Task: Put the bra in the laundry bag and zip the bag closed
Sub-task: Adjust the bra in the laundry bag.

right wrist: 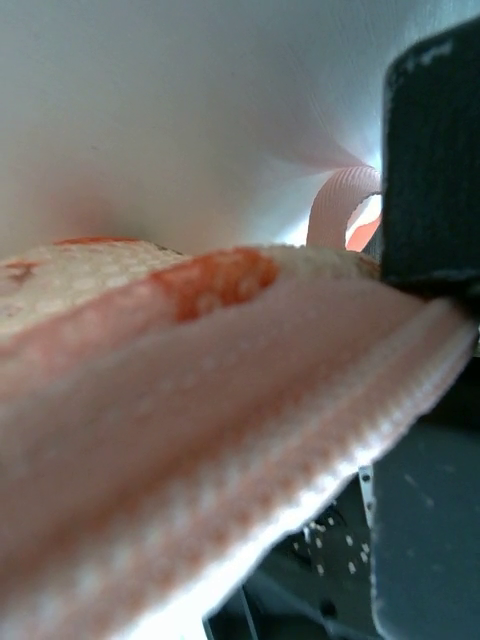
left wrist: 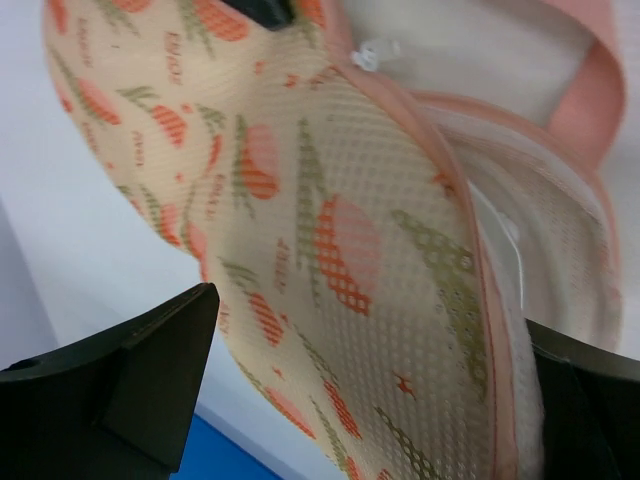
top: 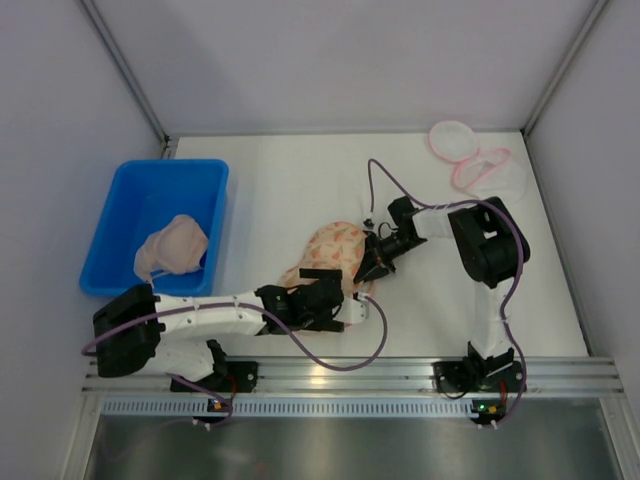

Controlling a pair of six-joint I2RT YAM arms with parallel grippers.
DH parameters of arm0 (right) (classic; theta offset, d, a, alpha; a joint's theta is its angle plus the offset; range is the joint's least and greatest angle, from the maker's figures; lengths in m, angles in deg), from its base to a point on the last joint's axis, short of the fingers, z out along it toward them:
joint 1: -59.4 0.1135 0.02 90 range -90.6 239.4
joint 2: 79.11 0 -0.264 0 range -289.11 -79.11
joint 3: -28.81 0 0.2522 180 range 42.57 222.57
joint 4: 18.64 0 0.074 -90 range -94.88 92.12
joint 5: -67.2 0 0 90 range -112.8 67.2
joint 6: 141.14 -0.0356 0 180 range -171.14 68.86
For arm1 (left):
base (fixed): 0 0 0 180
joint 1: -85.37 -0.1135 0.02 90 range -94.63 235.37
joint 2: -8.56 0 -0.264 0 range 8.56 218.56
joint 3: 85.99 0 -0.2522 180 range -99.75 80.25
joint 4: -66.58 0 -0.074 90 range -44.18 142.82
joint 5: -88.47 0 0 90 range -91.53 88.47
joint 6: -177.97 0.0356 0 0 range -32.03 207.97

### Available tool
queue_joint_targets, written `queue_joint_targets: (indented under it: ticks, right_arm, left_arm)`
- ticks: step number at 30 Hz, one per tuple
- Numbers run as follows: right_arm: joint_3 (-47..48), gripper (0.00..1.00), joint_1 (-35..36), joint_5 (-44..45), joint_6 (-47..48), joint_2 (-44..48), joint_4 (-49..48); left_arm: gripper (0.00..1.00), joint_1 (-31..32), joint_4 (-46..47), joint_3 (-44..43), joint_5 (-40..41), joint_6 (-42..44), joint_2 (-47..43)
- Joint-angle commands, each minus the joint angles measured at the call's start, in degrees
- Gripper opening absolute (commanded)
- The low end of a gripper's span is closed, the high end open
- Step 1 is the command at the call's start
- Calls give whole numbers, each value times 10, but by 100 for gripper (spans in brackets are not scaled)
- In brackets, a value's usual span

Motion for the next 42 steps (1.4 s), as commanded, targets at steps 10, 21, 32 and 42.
queue_joint_targets:
  ticks: [10,21,32,42]
  right_arm:
    - [12,0,20,-31,20,0,10]
    - [19,0,19,-23,25,-4,17]
    - [25,0,19,-20,24,-9,17]
    - [29,0,18,-17,26,-10,21]
  left_arm:
    - [98,0,241,60,142,80,27]
    - [98,-3,102,-2,75,27,-34]
    - [98,5,-69,-27,-160,-8,-154]
    - [98,5,-90,-30,-88,-28,-138]
